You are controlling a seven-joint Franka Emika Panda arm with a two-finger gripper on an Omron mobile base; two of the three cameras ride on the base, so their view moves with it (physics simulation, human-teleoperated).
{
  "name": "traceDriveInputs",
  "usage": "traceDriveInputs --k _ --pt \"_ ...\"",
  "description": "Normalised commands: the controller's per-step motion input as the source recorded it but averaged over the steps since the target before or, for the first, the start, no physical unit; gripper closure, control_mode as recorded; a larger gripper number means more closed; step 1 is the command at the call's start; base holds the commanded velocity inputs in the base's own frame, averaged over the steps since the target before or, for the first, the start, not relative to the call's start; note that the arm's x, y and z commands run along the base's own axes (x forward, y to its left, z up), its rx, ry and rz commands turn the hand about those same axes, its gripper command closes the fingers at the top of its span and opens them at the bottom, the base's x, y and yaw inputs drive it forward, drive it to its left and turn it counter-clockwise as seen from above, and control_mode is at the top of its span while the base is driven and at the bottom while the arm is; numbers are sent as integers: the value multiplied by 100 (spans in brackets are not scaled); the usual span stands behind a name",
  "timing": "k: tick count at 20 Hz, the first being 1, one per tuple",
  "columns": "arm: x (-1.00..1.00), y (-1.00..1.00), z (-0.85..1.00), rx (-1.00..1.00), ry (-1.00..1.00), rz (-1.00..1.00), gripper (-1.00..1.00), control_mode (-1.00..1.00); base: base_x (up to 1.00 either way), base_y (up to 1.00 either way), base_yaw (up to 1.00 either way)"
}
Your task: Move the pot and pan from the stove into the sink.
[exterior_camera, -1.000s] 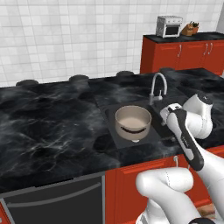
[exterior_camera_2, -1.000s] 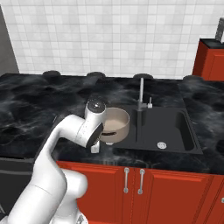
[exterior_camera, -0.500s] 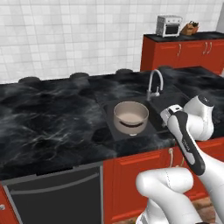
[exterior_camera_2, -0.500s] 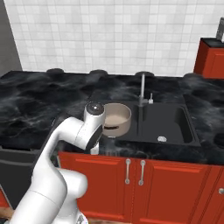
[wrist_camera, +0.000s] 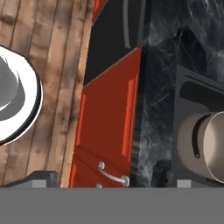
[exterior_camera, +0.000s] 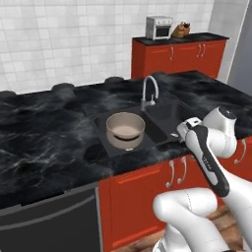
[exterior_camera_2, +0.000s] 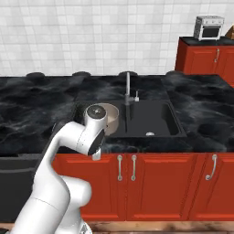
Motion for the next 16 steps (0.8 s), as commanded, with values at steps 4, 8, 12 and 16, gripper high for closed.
traceDriveInputs --k 4,8,12,16 --pt "0 0 0 0 0 0 -100 100 2 -17 -47" --pt "0 0 0 0 0 0 -100 100 5 -13 -49" --pt "0 0 0 0 0 0 -100 100 4 -12 -49" --pt "0 0 0 0 0 0 -100 100 4 -13 -49"
